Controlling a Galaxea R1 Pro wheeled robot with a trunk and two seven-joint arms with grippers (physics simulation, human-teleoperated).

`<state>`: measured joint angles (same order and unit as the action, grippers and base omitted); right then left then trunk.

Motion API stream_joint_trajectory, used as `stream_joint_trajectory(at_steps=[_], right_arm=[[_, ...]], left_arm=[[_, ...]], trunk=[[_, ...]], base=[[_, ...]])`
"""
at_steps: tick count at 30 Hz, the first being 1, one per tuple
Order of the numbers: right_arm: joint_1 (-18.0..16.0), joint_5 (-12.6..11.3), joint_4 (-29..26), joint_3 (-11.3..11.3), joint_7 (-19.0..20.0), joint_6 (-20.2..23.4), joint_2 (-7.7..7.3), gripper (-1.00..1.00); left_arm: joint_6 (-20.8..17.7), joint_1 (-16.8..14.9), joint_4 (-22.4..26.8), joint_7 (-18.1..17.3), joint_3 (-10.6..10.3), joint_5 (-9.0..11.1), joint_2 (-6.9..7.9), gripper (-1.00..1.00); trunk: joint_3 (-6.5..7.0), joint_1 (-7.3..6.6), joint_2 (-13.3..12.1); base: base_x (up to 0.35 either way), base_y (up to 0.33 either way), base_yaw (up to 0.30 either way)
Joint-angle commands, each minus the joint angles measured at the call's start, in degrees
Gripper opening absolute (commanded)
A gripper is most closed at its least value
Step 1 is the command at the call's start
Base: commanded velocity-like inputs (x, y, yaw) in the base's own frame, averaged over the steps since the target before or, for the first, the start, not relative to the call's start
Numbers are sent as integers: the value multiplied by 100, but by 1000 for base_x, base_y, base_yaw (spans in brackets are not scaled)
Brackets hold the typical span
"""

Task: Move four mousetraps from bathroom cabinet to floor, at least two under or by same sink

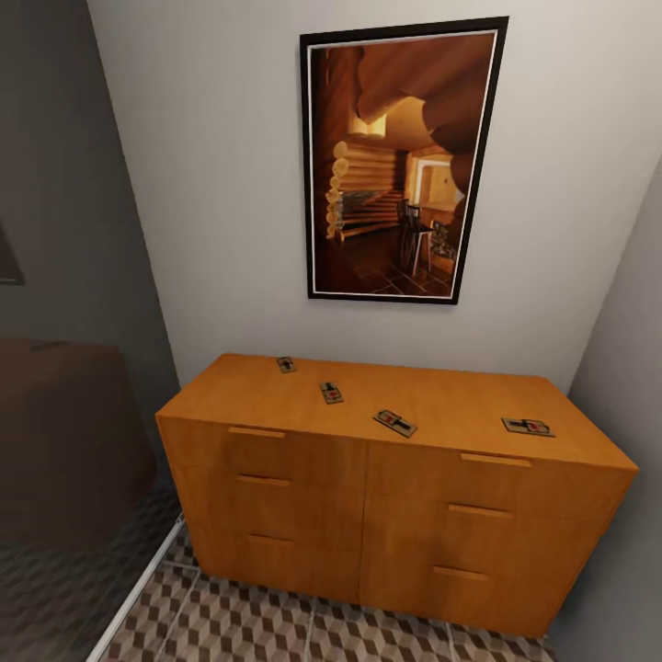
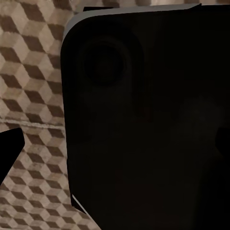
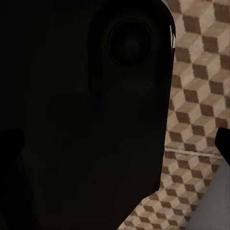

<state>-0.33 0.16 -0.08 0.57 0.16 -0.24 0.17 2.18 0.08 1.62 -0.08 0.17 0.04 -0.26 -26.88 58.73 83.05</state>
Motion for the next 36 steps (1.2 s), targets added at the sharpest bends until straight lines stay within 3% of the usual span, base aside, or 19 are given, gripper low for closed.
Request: stream_joint_trajectory(at_steps=[1, 15, 36], right_arm=[[-2, 1, 0, 5, 2, -3, 0, 100], [-2, 1, 0, 5, 4, -2, 0, 100], [-2, -15, 0, -8, 3, -2, 0, 100]], left_arm=[[11, 1, 5, -1, 1, -1, 0, 100], [17, 1, 5, -1, 1, -4, 0, 100], [20, 1, 5, -1, 10, 4, 0, 100]], trunk=[[-5, 0, 3], [-5, 0, 3], [-5, 0, 3]], base=[[40, 0, 1], [160, 0, 0], [13, 0, 0]])
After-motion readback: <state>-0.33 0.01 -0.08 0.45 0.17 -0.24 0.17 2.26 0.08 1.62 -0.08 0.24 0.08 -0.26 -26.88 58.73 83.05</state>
